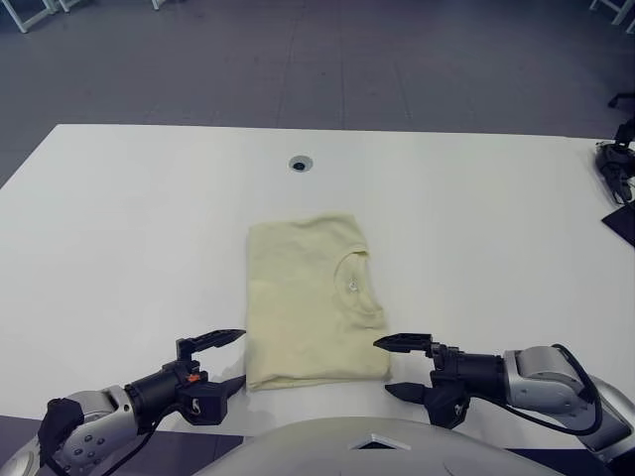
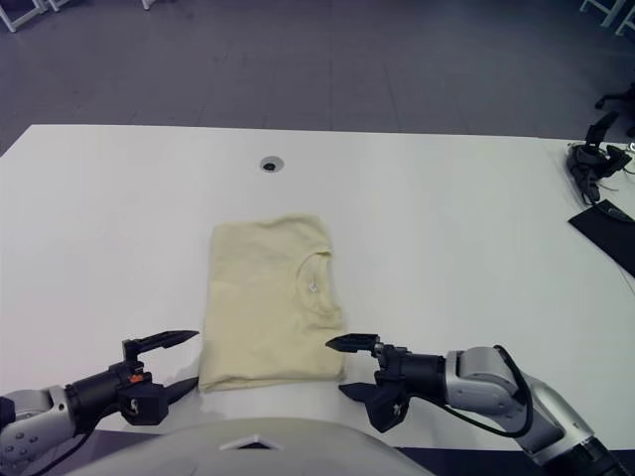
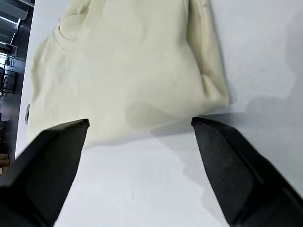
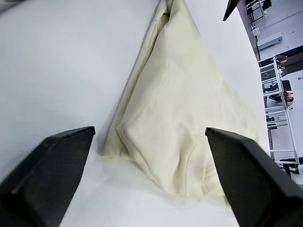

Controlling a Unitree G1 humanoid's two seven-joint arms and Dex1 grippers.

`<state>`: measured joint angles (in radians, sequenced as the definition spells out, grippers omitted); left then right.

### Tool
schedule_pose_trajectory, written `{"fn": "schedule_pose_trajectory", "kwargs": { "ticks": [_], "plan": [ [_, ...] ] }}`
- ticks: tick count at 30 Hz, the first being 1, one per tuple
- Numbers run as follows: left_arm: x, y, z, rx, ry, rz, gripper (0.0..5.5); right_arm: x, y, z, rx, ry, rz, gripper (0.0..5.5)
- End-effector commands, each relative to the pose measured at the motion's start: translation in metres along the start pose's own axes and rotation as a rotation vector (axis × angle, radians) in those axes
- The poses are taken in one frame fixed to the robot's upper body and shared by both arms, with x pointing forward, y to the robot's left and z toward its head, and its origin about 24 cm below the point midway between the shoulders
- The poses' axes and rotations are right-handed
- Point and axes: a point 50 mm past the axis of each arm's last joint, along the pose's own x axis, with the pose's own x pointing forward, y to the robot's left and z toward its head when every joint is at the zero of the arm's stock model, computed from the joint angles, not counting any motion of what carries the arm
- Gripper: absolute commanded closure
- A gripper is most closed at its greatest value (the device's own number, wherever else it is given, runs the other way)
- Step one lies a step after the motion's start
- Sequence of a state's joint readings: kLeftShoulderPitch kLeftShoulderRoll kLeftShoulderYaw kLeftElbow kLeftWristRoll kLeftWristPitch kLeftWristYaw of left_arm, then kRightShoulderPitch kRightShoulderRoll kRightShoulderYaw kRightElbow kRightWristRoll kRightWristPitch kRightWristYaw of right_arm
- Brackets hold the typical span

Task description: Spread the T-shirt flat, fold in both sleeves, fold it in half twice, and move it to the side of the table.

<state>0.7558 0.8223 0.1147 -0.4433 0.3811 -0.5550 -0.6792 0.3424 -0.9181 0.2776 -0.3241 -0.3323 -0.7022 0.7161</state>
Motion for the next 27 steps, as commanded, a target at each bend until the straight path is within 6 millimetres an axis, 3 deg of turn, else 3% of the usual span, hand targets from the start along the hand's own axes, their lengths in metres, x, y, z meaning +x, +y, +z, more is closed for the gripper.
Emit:
{"fn": "schedule_pose_trajectory", "kwargs": {
  "ticks": [1,12,19,22,27],
  "plan": [
    [0.004,-0.023,-0.005,-0.031,0.037,-0.146,2.23,0.003,0.003,-0.007,0.007,0.03,0.046,2.0],
    [0.014,-0.021,0.007,-0.028,-0.053,-0.181,4.17,0.008,0.004,-0.021,0.041,0.081,0.046,3.77],
    [0.017,-0.02,0.008,-0.059,-0.067,-0.18,5.46,0.008,0.003,-0.017,0.075,0.052,0.036,5.02],
    [0.017,-0.02,0.011,-0.091,-0.08,-0.177,5.5,0.007,0.002,-0.018,0.101,0.053,0.04,5.45],
    [0.012,-0.009,0.019,-0.27,-0.16,-0.143,5.5,-0.002,-0.004,-0.011,0.266,0.013,0.038,5.47]
  ]
}}
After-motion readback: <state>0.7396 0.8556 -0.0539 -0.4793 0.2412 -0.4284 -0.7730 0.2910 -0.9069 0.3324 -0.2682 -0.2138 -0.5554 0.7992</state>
